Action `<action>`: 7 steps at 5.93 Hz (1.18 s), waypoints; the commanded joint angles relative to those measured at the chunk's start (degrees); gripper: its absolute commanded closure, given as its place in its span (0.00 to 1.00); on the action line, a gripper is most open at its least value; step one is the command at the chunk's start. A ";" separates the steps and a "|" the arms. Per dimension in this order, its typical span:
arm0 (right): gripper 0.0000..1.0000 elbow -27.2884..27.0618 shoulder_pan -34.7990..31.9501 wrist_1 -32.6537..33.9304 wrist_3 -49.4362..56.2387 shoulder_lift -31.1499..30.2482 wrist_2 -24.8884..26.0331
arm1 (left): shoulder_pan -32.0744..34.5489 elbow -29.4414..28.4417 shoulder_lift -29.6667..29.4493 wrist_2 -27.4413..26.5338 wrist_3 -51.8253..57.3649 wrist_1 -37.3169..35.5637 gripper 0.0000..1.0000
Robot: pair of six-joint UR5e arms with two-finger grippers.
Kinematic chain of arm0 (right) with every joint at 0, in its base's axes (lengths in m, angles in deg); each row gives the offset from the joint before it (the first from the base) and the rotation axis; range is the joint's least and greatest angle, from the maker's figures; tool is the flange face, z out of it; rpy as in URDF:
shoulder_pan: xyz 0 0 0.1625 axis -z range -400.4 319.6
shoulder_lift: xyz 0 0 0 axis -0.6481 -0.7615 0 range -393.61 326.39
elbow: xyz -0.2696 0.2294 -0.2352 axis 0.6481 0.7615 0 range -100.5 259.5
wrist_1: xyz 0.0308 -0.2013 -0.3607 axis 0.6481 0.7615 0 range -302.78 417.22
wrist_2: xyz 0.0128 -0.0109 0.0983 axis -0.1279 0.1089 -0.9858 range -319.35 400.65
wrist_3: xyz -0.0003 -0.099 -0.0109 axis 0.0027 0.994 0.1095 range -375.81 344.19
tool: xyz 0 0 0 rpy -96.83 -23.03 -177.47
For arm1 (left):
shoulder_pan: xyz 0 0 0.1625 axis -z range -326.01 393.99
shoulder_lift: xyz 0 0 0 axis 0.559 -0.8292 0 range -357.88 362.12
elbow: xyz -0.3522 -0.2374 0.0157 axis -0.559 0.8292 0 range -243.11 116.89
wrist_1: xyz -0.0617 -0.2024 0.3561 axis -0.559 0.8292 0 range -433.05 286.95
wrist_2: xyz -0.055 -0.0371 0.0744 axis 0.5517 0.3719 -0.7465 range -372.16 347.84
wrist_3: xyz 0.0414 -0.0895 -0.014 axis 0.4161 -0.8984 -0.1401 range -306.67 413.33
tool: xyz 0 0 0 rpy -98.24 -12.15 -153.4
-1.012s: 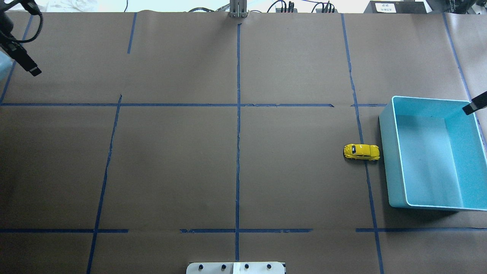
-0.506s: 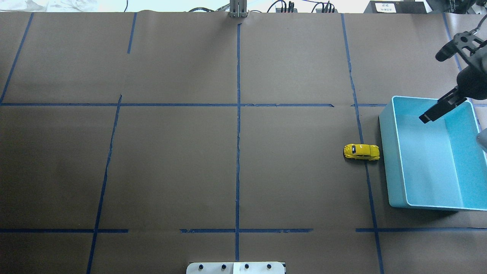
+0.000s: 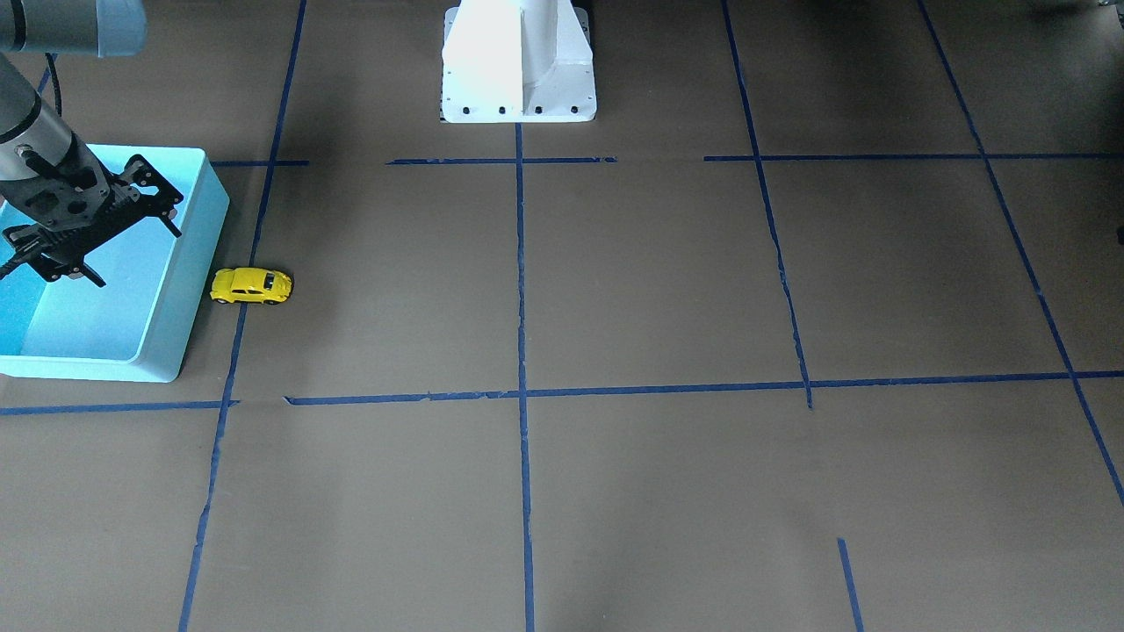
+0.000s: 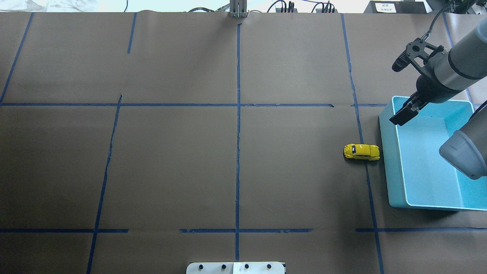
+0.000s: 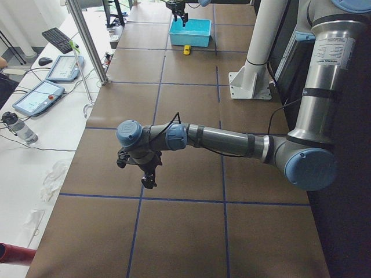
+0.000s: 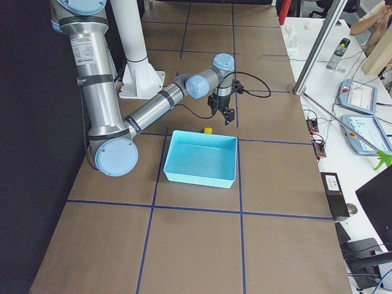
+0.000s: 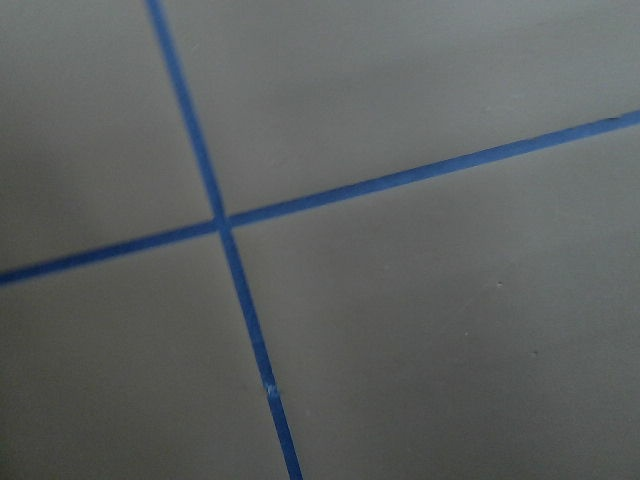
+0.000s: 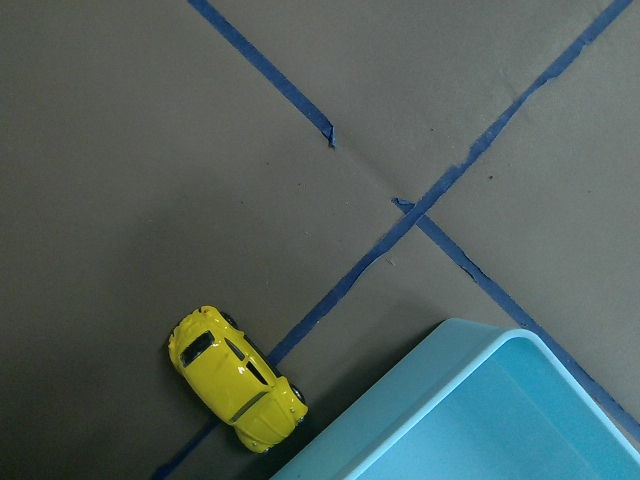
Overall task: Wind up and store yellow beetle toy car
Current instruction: 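Move the right gripper toward the yellow car beside the bin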
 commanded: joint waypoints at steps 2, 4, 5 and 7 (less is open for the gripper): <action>0.00 -2.14 1.77 -0.07 1.07 -0.35 0.77 | 2.85 -3.06 2.75 -5.86 -8.58 7.72 0.00; 0.00 -2.07 4.15 6.21 1.94 1.74 -5.28 | 3.73 -4.03 3.46 -6.14 -8.16 7.91 0.00; 0.00 -2.25 7.11 5.91 1.94 3.06 -5.39 | 3.65 -4.04 4.24 -6.05 -8.07 7.91 0.00; 0.00 -1.90 14.05 6.17 12.22 3.24 -3.21 | 3.65 -3.60 4.34 -6.05 -7.81 8.08 0.00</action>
